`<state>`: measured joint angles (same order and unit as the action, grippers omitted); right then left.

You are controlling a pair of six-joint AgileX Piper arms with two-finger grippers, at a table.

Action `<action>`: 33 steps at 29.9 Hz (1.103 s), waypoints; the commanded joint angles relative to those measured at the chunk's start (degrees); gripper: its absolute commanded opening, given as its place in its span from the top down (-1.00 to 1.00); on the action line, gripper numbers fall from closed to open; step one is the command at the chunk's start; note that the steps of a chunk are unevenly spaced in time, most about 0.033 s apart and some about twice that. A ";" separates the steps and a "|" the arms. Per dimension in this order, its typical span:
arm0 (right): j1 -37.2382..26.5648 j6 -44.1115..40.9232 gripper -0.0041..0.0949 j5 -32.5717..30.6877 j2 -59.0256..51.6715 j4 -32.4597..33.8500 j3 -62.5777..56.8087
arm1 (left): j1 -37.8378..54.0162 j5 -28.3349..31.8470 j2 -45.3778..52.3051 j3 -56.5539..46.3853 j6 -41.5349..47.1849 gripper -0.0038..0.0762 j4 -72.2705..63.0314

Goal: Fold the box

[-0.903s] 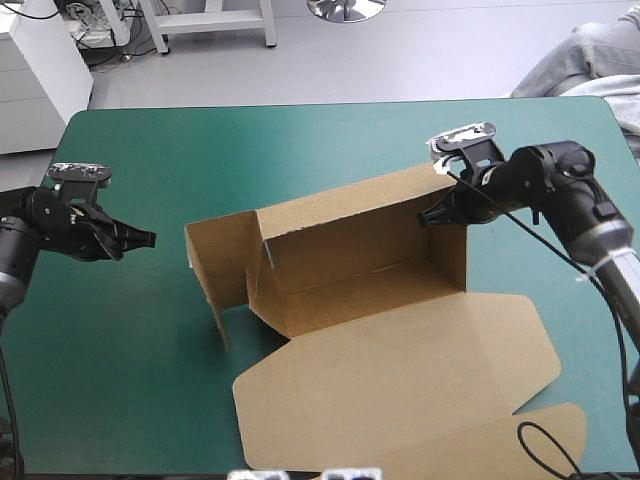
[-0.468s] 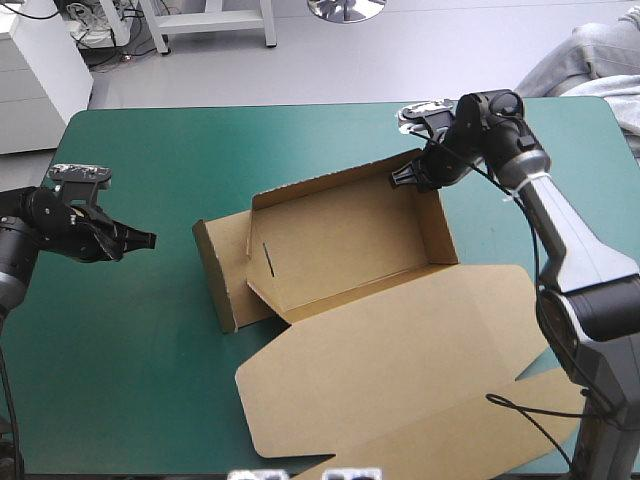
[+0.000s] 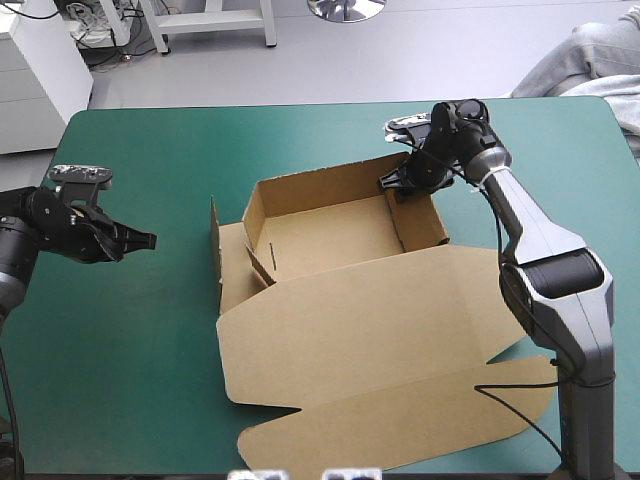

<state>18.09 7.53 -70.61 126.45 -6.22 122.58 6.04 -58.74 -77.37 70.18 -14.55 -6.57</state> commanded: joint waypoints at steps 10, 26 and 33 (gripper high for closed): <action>-0.15 1.36 -0.95 -1.34 -16.13 -4.26 0.98 | 0.05 0.92 1.86 1.37 0.36 0.89 -1.13; -0.15 2.65 -0.80 -1.23 -19.63 -2.85 -17.73 | 0.05 0.40 1.86 1.37 0.36 0.89 -1.10; -0.15 2.39 -0.52 -1.23 -15.26 -2.75 -17.73 | 0.05 -0.24 1.86 1.37 0.36 0.89 -1.32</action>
<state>18.13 9.42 -70.88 112.86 -8.78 103.61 6.04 -60.33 -77.37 70.18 -14.55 -6.57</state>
